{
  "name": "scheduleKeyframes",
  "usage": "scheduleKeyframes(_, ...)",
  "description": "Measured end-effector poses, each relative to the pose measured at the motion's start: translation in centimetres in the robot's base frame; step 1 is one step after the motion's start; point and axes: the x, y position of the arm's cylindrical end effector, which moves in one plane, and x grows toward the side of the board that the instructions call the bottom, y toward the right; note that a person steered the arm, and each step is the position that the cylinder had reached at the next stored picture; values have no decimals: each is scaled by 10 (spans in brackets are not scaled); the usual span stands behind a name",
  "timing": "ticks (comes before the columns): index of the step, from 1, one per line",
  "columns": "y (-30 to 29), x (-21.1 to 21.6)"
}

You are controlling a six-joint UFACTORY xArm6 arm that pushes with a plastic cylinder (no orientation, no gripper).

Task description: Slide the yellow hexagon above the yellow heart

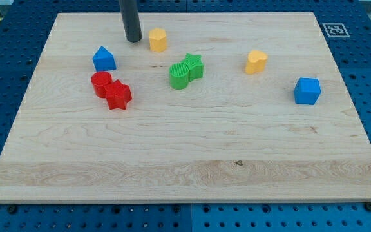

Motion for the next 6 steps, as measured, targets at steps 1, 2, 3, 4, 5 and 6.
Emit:
scheduleKeyframes(1, 15, 0)
scheduleKeyframes(2, 33, 1)
scheduleKeyframes(3, 45, 12)
scheduleKeyframes(4, 63, 39)
scheduleKeyframes(5, 84, 49)
scheduleKeyframes(6, 93, 46)
